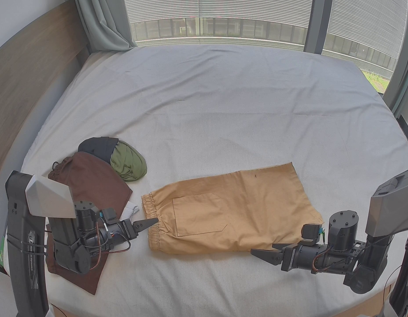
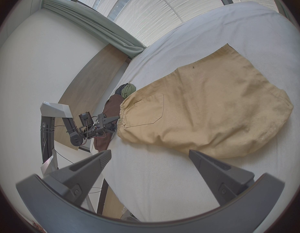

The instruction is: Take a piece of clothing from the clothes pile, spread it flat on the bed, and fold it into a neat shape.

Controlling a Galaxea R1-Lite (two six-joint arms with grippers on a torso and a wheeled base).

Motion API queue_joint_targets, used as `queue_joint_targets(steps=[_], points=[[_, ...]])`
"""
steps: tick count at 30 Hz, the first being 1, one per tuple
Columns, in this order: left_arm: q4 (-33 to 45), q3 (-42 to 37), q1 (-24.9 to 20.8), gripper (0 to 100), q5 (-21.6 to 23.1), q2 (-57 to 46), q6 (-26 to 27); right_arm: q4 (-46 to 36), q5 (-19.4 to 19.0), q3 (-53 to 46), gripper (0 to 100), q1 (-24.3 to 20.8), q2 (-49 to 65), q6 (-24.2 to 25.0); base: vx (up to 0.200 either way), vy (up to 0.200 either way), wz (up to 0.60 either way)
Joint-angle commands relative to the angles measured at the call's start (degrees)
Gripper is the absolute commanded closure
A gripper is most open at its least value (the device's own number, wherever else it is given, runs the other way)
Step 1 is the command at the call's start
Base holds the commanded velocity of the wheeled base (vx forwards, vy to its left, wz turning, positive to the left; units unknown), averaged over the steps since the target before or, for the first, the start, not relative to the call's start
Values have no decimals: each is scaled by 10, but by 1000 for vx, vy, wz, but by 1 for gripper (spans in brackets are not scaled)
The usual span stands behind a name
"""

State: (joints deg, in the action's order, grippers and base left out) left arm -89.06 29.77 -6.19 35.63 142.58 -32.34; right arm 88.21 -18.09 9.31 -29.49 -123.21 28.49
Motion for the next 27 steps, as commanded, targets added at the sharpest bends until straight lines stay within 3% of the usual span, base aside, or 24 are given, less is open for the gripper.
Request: queue_joint_targets(steps=[1, 11, 27], points=[[1, 13, -22, 0, 0, 9, -50, 0, 0, 1, 0, 0, -3, 0, 0, 0, 0], [1, 26, -47, 0, -2, -16, -144, 0, 0, 1, 0, 0, -4, 0, 0, 0, 0], [1, 37, -73, 0, -36, -11, -156, 0, -1, 1, 0, 0, -4, 0, 0, 0, 0]])
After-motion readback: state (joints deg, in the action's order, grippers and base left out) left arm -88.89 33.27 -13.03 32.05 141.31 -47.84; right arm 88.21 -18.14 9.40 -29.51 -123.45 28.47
